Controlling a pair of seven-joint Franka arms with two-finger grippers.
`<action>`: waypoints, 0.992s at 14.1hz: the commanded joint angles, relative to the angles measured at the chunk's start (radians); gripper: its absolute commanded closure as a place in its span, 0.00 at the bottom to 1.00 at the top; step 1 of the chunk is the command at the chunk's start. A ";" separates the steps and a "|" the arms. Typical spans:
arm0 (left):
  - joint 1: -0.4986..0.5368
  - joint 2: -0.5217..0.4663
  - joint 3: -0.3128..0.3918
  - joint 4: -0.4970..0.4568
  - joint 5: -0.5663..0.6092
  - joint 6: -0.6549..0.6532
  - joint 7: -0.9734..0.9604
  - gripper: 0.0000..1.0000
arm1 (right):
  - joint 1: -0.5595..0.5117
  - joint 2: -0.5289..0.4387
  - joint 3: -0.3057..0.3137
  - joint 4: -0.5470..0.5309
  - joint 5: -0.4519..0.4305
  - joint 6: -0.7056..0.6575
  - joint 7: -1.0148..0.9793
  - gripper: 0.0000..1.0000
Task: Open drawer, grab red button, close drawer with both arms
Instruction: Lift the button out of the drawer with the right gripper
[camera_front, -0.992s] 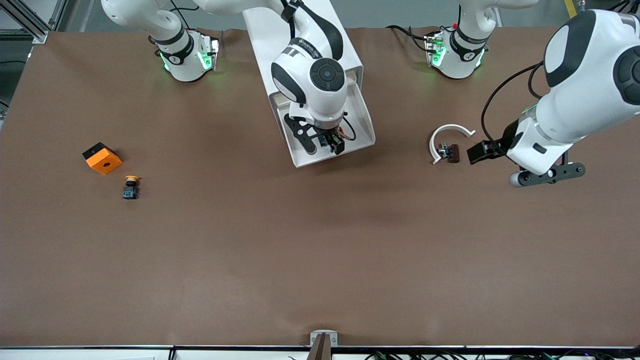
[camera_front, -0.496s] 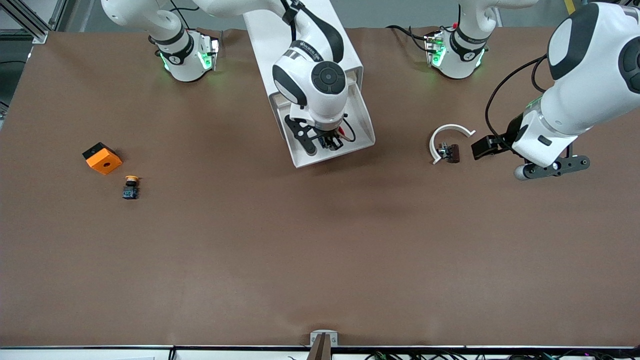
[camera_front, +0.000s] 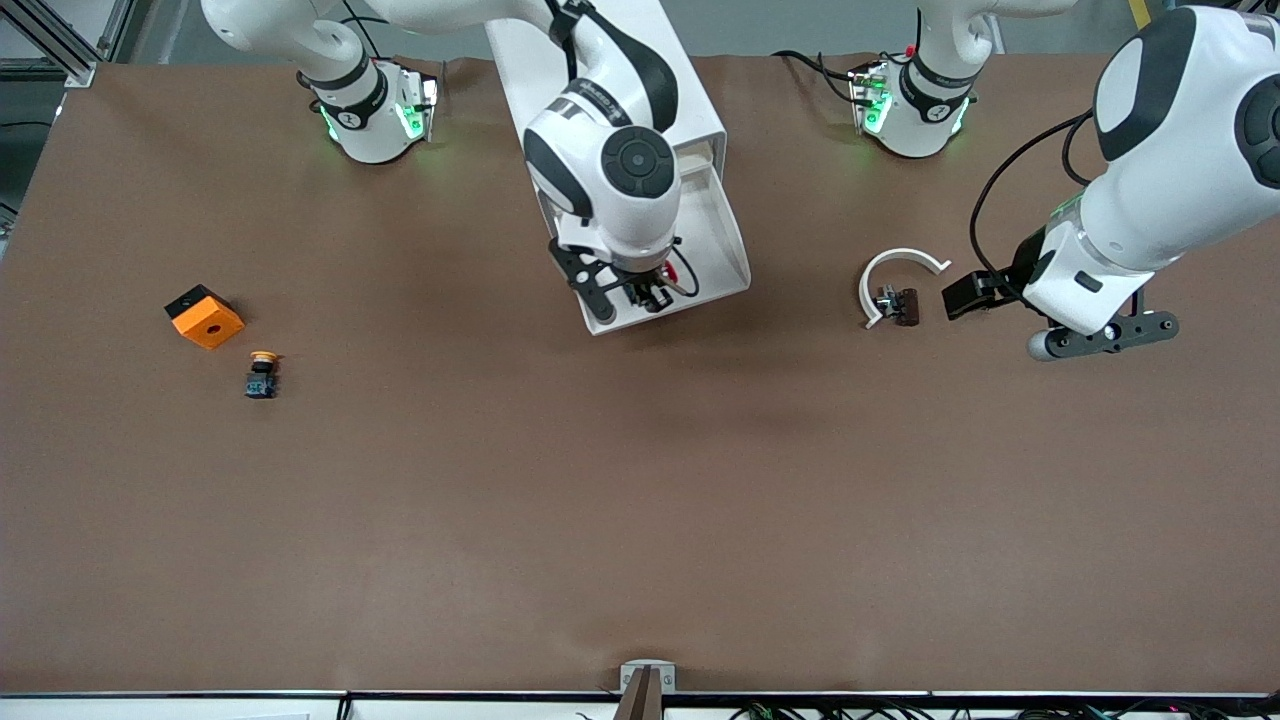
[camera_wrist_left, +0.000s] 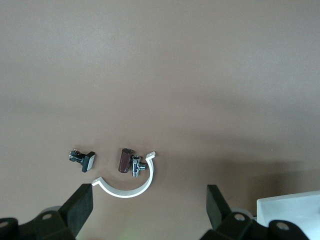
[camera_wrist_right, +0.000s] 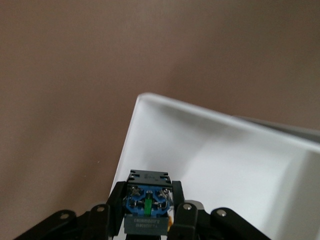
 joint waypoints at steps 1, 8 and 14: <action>0.004 -0.013 -0.008 -0.017 0.022 0.019 0.013 0.00 | -0.087 -0.021 0.006 0.069 0.013 -0.135 -0.206 0.79; -0.048 0.097 -0.029 -0.022 0.024 0.080 -0.069 0.00 | -0.369 -0.084 0.003 -0.014 -0.016 -0.185 -1.009 0.81; -0.226 0.337 -0.032 0.035 0.010 0.191 -0.379 0.00 | -0.603 -0.105 0.003 -0.248 -0.125 0.181 -1.533 0.81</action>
